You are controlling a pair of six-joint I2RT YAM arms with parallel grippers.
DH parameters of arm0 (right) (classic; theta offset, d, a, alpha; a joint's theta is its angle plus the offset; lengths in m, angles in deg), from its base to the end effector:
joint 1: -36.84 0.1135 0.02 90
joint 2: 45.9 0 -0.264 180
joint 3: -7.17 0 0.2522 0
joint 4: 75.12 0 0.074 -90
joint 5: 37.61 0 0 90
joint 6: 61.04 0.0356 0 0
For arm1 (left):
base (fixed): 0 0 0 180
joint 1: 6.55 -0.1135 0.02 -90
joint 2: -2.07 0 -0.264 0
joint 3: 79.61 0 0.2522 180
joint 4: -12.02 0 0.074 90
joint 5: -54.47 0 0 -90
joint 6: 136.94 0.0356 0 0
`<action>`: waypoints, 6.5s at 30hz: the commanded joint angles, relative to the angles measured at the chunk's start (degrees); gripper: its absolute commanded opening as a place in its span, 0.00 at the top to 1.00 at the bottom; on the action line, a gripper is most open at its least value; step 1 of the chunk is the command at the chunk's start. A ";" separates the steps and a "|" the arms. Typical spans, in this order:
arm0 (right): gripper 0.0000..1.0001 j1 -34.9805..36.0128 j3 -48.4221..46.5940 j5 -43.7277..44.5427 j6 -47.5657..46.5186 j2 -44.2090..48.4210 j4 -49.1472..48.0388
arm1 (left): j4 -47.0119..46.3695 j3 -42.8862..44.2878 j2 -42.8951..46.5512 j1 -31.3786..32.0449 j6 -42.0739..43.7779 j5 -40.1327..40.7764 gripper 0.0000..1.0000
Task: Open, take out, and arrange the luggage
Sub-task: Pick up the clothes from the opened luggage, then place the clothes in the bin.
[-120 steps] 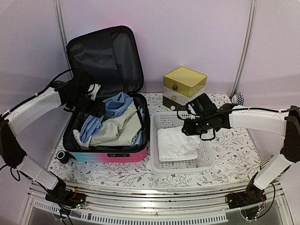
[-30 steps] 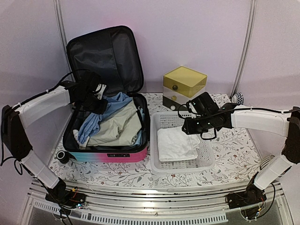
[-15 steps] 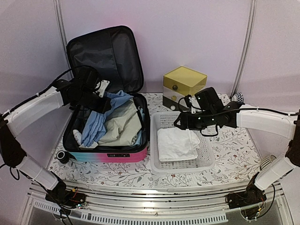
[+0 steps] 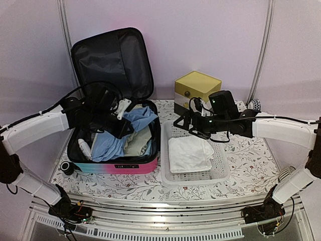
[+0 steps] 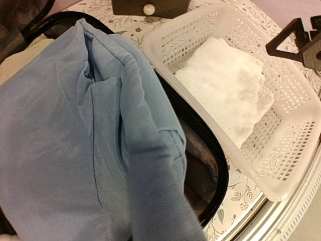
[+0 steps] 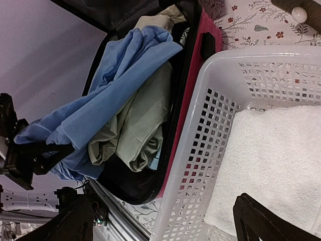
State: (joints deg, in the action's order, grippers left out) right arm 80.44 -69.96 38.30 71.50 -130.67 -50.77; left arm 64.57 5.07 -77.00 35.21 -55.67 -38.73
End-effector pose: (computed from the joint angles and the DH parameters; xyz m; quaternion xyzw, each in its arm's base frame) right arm 0.2388 0.2393 0.2854 -0.0675 0.8674 0.4070 0.2783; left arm 0.2193 -0.1984 0.3173 0.2742 0.8886 -0.1799 0.3207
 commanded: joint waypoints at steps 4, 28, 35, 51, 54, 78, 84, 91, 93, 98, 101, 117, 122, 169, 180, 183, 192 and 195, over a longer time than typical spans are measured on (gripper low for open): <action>0.01 1.59 1.80 0.71 13.47 0.85 -6.50 | -7.71 -3.99 3.00 6.17 -2.22 -2.64 1.00; 0.01 4.66 -0.64 11.17 18.60 3.16 -8.15 | -12.26 -7.97 4.50 11.96 -2.66 -0.91 1.00; 0.01 0.70 7.94 13.15 14.41 12.32 -12.01 | -12.80 -8.28 5.07 12.45 -2.04 -0.09 1.00; 0.01 3.60 6.41 0.46 32.08 0.95 -21.53 | -15.43 -9.95 6.01 14.57 -2.01 -0.13 1.00; 0.01 4.46 5.70 -0.34 36.96 -2.22 -24.05 | -15.98 -10.26 5.70 15.14 -2.33 -0.05 1.00; 0.27 5.47 -0.39 3.61 45.68 -13.34 -23.66 | -18.92 -7.67 1.02 21.04 -2.25 0.49 1.00; 0.91 2.73 0.93 2.76 39.48 -10.91 -22.54 | -19.16 -4.44 -3.41 23.09 -2.15 1.97 1.00; 0.98 -0.64 1.57 2.28 29.48 -7.49 -16.60 | -20.14 0.79 -10.76 24.93 -3.86 4.05 1.00; 0.98 -1.70 1.76 1.95 26.76 -6.75 -14.89 | -20.68 3.07 -12.99 25.51 -4.78 4.44 1.00; 0.98 -5.27 1.58 -1.15 17.93 -6.36 -11.28 | -22.28 7.92 -18.84 26.44 -8.67 6.46 1.00; 0.98 -7.44 0.82 -2.94 12.87 -7.07 -9.17 | -22.59 11.43 -22.92 26.57 -10.77 6.16 1.00; 0.98 -10.37 -3.24 -5.04 -3.37 -12.39 -1.46 | -19.98 23.21 -35.78 29.01 -17.13 6.92 1.00; 0.98 -10.46 -3.49 -3.80 -5.23 -12.78 -0.39 | -19.90 24.41 -37.19 29.16 -17.35 6.98 1.00; 0.98 -13.28 -11.38 -4.12 -19.82 -17.67 6.82 | -21.45 40.14 -49.97 31.77 -28.72 8.71 1.00; 0.98 -13.31 -12.47 -0.12 -19.87 -17.45 7.22 | -21.24 40.73 -52.46 31.72 -27.61 10.30 1.00; 0.98 -13.36 -13.29 0.24 -20.17 -17.47 7.18 | -21.03 40.59 -52.91 31.72 -27.81 11.13 1.00; 0.98 -13.35 -12.18 1.43 -19.82 -17.36 7.33 | -21.18 40.54 -53.23 31.69 -27.97 11.90 0.97; 0.97 -13.37 -11.40 1.51 -19.20 -17.30 6.87 | -21.62 40.08 -52.98 31.84 -27.59 11.77 0.81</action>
State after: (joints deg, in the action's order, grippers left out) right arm 67.30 -80.56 37.21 52.07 -148.38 -37.79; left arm 45.18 43.95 -129.22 63.58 -83.76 -23.28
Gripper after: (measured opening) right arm 0.054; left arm 0.064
